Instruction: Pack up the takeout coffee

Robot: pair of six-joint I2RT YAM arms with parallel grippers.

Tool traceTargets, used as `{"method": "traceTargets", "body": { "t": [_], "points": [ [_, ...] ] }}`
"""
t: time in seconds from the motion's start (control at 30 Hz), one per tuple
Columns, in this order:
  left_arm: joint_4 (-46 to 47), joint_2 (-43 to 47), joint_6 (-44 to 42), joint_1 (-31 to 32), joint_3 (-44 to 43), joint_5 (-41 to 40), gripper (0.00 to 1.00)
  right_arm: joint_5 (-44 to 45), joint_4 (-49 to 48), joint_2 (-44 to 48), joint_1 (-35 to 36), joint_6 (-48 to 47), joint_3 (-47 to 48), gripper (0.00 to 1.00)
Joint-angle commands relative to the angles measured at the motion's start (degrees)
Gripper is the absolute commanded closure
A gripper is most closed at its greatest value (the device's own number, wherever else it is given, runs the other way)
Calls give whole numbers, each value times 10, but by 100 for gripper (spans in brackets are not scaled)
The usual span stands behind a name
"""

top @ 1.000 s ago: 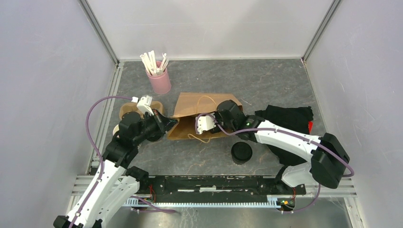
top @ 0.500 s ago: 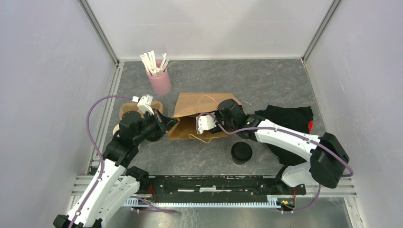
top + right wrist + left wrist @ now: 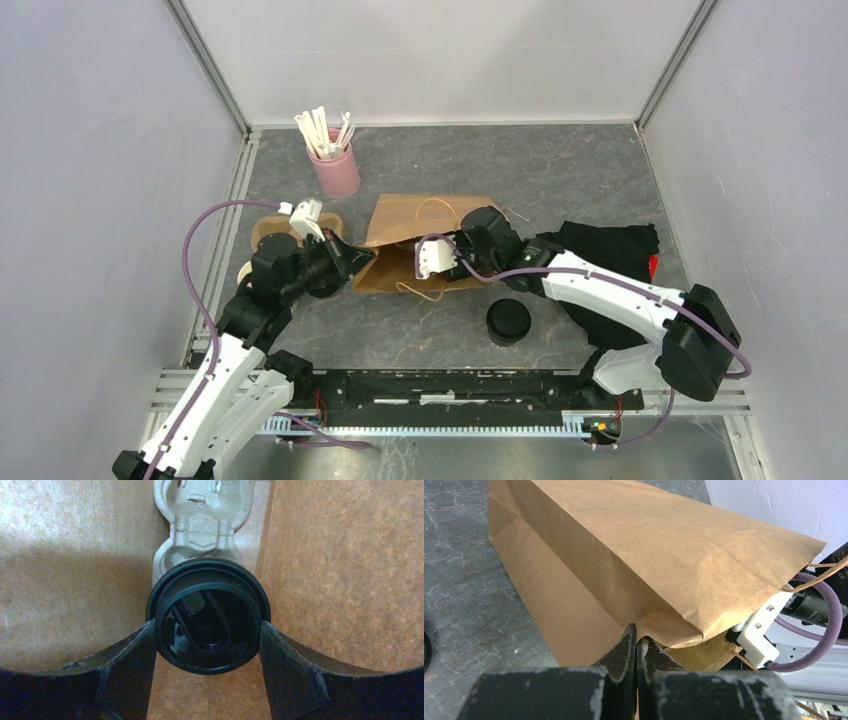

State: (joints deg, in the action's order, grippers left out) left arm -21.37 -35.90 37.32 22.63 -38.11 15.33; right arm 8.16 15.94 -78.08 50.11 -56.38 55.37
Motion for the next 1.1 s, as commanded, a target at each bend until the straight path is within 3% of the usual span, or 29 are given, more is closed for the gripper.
{"method": "traceTargets", "body": {
  "t": [0.0,0.93,1.07],
  "points": [
    [-7,-5,-15,1,-18,0,98,-6,-2,22,-4,16,13,99],
    [-11,-12,13,1,-35,18,98,-9,-87,-27,-15,9,-23,100],
    [-35,-36,17,1,-68,31,98,-28,-49,-34,-15,19,8,100]
  ]
}}
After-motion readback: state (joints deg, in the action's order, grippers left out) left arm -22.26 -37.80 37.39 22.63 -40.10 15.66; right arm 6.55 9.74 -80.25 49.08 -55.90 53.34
